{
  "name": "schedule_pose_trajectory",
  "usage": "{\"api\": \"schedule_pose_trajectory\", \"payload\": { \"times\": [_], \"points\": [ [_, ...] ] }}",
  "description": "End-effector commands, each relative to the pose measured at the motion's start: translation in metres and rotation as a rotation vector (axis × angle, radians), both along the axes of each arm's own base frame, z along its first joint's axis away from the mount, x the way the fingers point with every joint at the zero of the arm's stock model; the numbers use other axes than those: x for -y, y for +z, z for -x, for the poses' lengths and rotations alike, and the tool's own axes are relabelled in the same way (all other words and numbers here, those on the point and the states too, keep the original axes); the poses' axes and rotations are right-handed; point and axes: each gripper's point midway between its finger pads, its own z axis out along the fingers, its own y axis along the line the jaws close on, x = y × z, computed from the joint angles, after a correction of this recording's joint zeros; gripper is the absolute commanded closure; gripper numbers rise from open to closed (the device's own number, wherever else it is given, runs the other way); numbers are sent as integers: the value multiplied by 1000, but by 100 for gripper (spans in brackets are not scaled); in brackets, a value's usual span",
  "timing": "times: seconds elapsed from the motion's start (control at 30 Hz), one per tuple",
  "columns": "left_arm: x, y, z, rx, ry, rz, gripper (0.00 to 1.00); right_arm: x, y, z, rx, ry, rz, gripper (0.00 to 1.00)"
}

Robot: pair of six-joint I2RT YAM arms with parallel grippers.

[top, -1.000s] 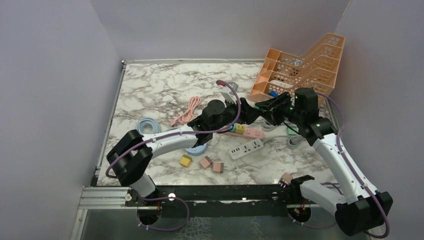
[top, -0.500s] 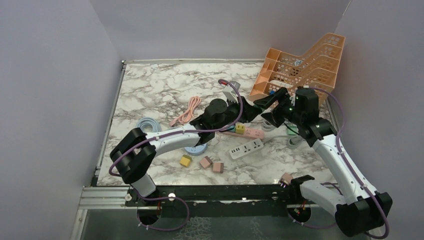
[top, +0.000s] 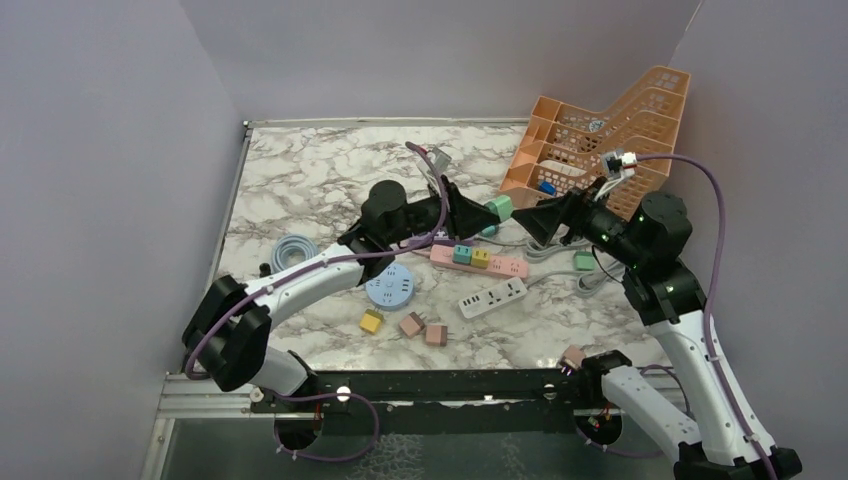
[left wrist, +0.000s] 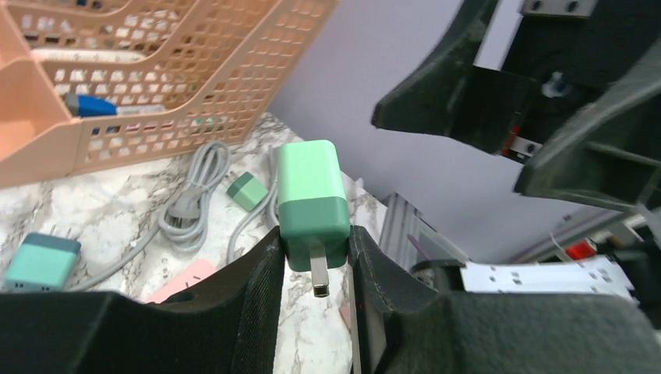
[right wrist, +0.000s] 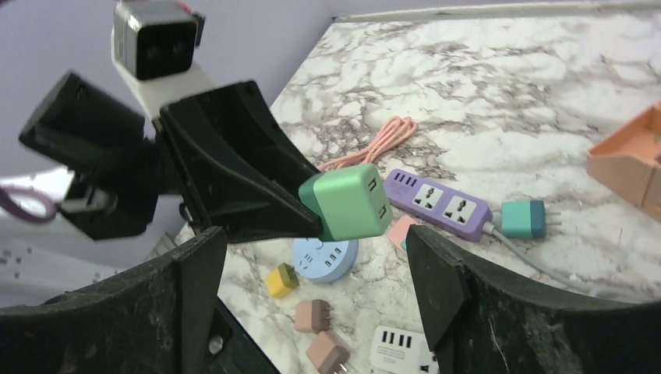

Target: Insert the plug

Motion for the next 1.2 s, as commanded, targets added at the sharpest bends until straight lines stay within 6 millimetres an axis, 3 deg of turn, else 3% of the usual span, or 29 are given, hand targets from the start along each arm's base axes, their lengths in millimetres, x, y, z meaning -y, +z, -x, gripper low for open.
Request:
{"api": "schedule_pose_trajectory", "payload": {
  "times": [0.0,0.13,0.3,0.4,0.57,0.87,1.07,1.17],
  "points": [
    [-18,39,39,154,-216,52,100,-18,27,27,245,247,140,16],
    [-25,56,52,229,-299,64,100,-30,37,41,298,379,141,21],
    [-26,70,63,267,-380,76,100,-46,40,57,300,558,91,35],
    [-25,76,66,279,-405,82,100,-48,39,56,283,585,79,40],
    [-26,78,67,291,-409,84,100,-45,37,47,284,518,81,40],
    [-27,84,70,300,-419,92,100,-50,27,53,300,601,81,42],
    [-28,84,73,302,-428,92,100,-50,24,45,308,584,97,32],
    [-28,87,74,301,-437,95,100,-53,20,48,302,628,88,36]
  ]
}}
